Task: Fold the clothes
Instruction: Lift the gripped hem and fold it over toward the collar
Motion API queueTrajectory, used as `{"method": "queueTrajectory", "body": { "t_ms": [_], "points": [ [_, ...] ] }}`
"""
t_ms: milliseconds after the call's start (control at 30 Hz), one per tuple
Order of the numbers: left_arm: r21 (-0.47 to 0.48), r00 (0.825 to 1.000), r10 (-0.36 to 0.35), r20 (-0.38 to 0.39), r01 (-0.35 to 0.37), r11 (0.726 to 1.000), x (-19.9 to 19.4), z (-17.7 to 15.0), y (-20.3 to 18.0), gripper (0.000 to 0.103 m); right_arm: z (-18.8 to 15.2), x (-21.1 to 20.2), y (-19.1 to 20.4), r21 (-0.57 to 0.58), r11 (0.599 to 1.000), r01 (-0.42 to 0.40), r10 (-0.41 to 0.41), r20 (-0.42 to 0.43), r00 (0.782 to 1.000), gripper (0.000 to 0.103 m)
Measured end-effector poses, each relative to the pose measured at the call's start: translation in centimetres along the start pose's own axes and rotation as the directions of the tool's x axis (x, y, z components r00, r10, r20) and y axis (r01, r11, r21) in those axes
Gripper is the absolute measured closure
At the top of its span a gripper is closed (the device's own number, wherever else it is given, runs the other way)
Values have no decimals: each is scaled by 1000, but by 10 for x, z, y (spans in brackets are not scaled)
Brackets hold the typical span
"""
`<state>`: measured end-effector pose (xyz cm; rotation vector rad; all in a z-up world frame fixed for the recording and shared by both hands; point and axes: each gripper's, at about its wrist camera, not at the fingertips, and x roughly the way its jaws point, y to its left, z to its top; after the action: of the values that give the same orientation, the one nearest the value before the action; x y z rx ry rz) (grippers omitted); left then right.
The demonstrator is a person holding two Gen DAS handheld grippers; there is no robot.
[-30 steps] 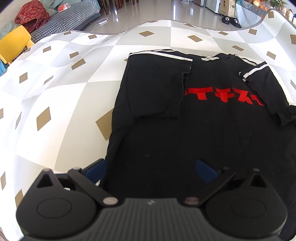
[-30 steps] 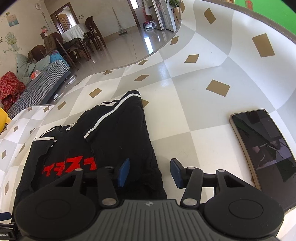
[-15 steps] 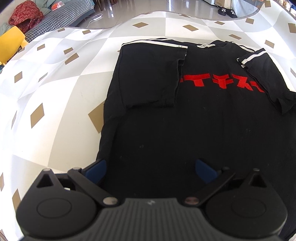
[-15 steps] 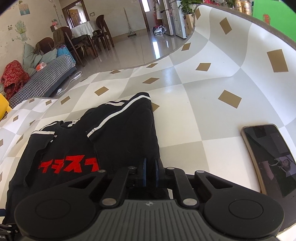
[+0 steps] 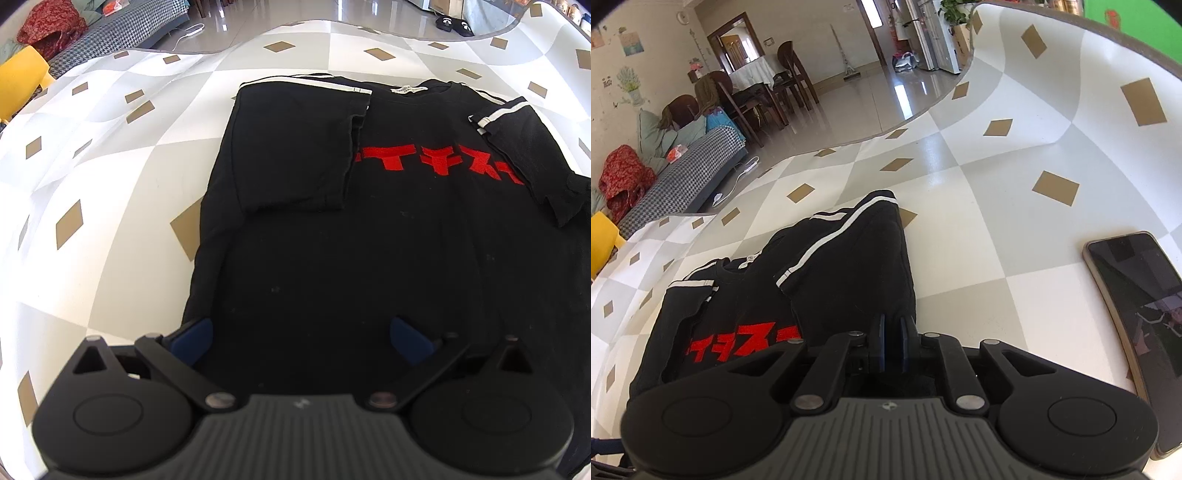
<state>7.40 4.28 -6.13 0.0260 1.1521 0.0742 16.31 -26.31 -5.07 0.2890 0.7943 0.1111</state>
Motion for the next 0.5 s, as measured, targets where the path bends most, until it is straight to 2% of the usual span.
{"method": "queueTrajectory", "body": {
  "t_ms": [100,267,500],
  "points": [
    [-9,1000,-6,-3,6,1000,1,0,1,0,-1,2,-2,6,1000,7,-7,3,1000,92],
    [-19,1000,-13,-9,13,1000,3,0,3,0,-1,4,-8,9,1000,18,-18,7,1000,84],
    [-21,1000,-22,-7,22,1000,6,1,2,0,-3,9,2,-41,999,27,-26,29,999,79]
  ]
}}
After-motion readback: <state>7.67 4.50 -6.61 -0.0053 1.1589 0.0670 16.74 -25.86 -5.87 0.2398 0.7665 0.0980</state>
